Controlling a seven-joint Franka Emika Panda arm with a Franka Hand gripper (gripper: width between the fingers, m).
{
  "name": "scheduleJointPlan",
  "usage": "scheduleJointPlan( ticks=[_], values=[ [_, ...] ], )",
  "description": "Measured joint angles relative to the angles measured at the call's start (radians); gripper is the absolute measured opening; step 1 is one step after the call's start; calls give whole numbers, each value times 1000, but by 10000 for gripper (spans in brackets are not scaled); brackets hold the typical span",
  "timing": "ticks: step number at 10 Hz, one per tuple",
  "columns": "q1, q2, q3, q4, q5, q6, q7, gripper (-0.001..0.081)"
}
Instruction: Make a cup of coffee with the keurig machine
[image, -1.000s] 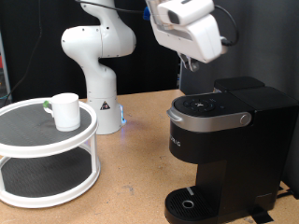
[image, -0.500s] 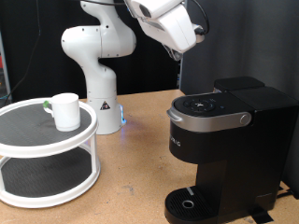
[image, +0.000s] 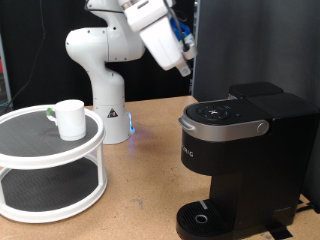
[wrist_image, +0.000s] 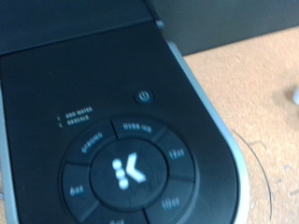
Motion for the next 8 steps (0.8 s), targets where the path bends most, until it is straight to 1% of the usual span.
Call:
scheduleJointPlan(
  ticks=[1, 2, 4, 5, 6, 7, 8],
  values=[
    [-6, -9, -3, -9, 0, 0, 20, 2],
    [-6, -8, -3, -9, -4, -10, 14, 2],
    [-8, -11, -21, -5, -23, -106, -31, 2],
    [-9, -21, -38, -15, -7, -116, -53, 2],
    [-11, -45, -60, -35, 35, -109, -64, 2],
    [-14, -78, -79, -67, 105, -69, -67, 2],
    [-19, -115, -92, -99, 148, -35, -65, 2]
  ],
)
